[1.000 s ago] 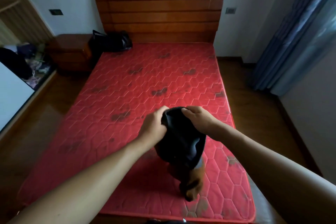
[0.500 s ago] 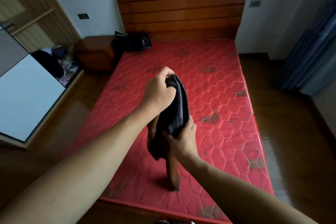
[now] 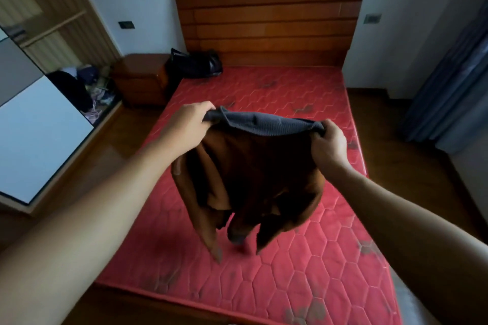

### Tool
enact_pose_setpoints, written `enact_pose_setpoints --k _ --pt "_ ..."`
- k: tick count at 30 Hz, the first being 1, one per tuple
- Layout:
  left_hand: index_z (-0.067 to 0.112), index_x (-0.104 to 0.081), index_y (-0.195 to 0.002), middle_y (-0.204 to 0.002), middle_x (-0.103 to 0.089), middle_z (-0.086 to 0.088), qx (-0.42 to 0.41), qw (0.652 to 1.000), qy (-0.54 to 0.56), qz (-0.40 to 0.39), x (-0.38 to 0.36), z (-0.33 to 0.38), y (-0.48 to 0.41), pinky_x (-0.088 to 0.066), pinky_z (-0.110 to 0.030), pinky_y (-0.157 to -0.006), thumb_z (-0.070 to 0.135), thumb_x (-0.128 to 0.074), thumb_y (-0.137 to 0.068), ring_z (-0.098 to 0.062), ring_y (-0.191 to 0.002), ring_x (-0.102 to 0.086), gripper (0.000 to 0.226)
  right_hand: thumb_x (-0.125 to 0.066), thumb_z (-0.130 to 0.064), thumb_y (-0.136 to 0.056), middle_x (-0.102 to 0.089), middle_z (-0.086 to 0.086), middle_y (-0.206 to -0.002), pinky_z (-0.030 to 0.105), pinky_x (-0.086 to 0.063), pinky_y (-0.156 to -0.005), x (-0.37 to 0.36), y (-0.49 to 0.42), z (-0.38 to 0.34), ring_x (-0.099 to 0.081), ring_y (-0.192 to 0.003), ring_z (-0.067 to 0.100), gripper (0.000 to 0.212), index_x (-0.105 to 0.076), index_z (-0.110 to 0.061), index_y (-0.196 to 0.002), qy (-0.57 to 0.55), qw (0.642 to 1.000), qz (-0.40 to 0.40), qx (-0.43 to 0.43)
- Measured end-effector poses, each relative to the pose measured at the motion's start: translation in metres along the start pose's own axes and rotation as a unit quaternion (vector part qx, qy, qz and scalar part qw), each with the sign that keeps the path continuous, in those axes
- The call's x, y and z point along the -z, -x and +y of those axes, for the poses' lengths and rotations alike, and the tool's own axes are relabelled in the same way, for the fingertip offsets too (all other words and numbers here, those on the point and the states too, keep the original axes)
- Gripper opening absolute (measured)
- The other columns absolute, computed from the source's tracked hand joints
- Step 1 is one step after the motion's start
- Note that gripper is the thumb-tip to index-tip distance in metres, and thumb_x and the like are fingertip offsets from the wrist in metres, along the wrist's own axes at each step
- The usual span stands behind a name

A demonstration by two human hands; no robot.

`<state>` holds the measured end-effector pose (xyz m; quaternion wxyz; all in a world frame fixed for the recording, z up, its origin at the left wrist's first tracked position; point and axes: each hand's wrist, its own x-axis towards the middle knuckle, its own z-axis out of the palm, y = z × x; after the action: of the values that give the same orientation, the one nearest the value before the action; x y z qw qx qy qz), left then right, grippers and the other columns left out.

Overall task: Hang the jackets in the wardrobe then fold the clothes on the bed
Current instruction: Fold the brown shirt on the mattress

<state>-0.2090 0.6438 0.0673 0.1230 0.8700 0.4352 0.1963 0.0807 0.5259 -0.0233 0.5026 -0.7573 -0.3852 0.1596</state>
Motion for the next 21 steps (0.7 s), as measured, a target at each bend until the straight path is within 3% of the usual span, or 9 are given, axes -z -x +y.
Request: enact_pose_setpoints --k 3,5,7,9,11,15,18,21 --pt "0.012 -0.058 -0.126 -0.119 -0.062 -0.009 -0.027 0.997 -0.072 -0.029 -0.003 -0.011 0.000 -0.050 -0.048 -0.086 -0.003 -0.060 -0.088 -0.033 -0.104 -0.061 0.041 -0.058 -0.012 -0.088 -0.056 -0.018 -0.073 0.005 -0.037 -0.050 0.015 -0.011 -0.012 -0.054 -0.063 -0.013 0.012 -0.057 -0.024 -0.087 0.078 0.993 -0.013 0.089" --pt "0.015 -0.053 -0.130 -0.120 -0.057 -0.006 -0.039 0.991 -0.111 -0.061 -0.004 -0.015 0.002 -0.051 -0.051 -0.082 -0.003 -0.062 -0.086 -0.033 -0.100 -0.061 0.049 -0.062 -0.018 -0.091 -0.053 -0.019 -0.070 0.009 -0.032 -0.048 0.028 -0.014 -0.014 -0.051 -0.057 -0.004 0.008 -0.058 -0.024 -0.095 0.147 0.979 -0.022 0.137" --pt "0.016 -0.053 -0.125 -0.113 -0.056 -0.005 -0.052 0.987 -0.126 -0.082 -0.005 -0.020 0.002 -0.052 -0.052 -0.076 -0.003 -0.060 -0.086 -0.033 -0.092 -0.061 0.044 -0.064 -0.028 -0.093 -0.053 -0.011 -0.068 0.024 -0.035 -0.050 0.043 -0.018 -0.010 -0.046 -0.053 0.011 0.014 -0.054 -0.024 -0.103 0.244 0.947 -0.038 0.205" --pt "0.014 -0.055 -0.119 -0.110 -0.062 -0.007 -0.047 0.990 -0.099 -0.089 -0.006 -0.023 0.004 -0.053 -0.051 -0.077 -0.005 -0.054 -0.088 -0.032 -0.094 -0.063 0.036 -0.063 -0.038 -0.093 -0.051 -0.004 -0.065 0.029 -0.035 -0.051 0.057 -0.020 -0.004 -0.043 -0.050 0.025 0.025 -0.047 -0.025 -0.107 0.340 0.906 -0.049 0.249" --pt "0.013 -0.060 -0.116 -0.106 -0.067 -0.007 -0.021 0.996 -0.036 -0.083 -0.013 -0.021 0.006 -0.054 -0.046 -0.076 -0.006 -0.049 -0.090 -0.029 -0.094 -0.065 0.034 -0.058 -0.046 -0.093 -0.048 -0.001 -0.060 0.029 -0.033 -0.048 0.068 -0.023 0.000 -0.045 -0.047 0.029 0.032 -0.043 -0.023 -0.109 0.386 0.883 -0.047 0.265" --pt "0.015 -0.067 -0.103 -0.090 -0.067 -0.002 0.042 0.994 0.095 -0.035 -0.034 -0.012 0.008 -0.049 -0.032 -0.068 -0.004 -0.048 -0.094 -0.020 -0.082 -0.063 0.028 -0.044 -0.067 -0.092 -0.035 -0.005 -0.054 0.025 -0.022 -0.043 0.078 -0.028 0.005 -0.030 -0.041 0.017 0.047 -0.034 -0.021 -0.098 0.435 0.872 -0.059 0.216" --pt "0.015 -0.068 -0.100 -0.087 -0.068 0.001 0.085 0.983 0.159 -0.032 -0.050 -0.013 0.010 -0.042 -0.012 -0.060 0.000 -0.048 -0.098 -0.012 -0.076 -0.060 0.025 -0.033 -0.087 -0.083 -0.037 -0.005 -0.058 0.024 -0.023 -0.043 0.087 -0.031 0.015 -0.034 -0.046 0.018 0.066 -0.034 -0.021 -0.085 0.452 0.876 -0.080 0.145" --pt "0.016 -0.066 -0.098 -0.089 -0.069 -0.004 0.103 0.979 0.163 -0.067 -0.063 -0.014 0.015 -0.048 -0.032 -0.071 0.004 -0.047 -0.099 -0.018 -0.080 -0.063 0.023 -0.022 -0.098 -0.065 -0.053 0.001 -0.067 0.030 -0.040 -0.051 0.090 -0.030 0.028 -0.051 -0.059 0.019 0.083 -0.048 -0.020 -0.072 0.477 0.855 -0.185 0.087"
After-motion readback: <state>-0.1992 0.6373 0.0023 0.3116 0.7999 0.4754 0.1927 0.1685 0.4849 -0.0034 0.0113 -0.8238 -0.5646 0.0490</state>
